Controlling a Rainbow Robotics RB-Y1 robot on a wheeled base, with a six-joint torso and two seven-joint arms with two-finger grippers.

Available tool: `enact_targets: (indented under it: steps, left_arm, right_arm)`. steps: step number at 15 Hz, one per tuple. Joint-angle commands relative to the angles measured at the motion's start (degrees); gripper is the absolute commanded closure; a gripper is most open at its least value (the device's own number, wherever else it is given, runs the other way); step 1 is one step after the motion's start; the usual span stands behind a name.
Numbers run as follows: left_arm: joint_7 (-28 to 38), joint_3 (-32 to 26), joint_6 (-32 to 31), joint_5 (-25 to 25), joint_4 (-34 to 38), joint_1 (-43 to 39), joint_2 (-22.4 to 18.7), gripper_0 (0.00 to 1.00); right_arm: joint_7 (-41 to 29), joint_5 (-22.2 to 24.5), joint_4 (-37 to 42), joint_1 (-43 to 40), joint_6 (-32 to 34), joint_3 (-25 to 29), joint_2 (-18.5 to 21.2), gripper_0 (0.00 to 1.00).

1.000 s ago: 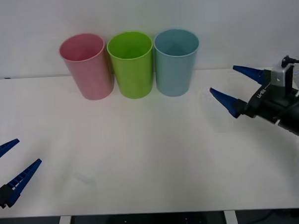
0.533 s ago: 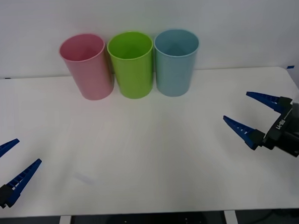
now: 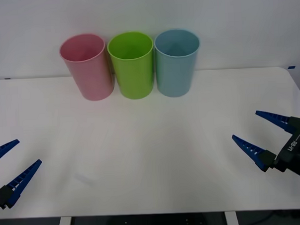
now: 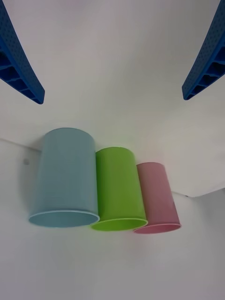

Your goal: Grasp the object on the table and drop it into the matching bin: aluminum can to the light blue bin, PET bottle to the pink bin.

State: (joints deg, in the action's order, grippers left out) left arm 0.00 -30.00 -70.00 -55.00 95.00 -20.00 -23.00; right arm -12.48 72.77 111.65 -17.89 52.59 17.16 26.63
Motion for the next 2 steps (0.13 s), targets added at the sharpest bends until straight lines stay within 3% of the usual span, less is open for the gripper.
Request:
enact_targets:
  steps: [1,2]
  left_arm:
    - [0.00,0.00,0.00,0.00,0.00,0.00,0.00,0.00]
    - [0.00,0.00,0.00,0.00,0.00,0.00,0.00,0.00]
  right_arm:
    - [0.00,0.01,-0.03,-0.04,-0.03,-0.03,0.00,0.00]
    - [0.00,0.01,-0.03,-0.04,-0.03,-0.03,0.00,0.00]
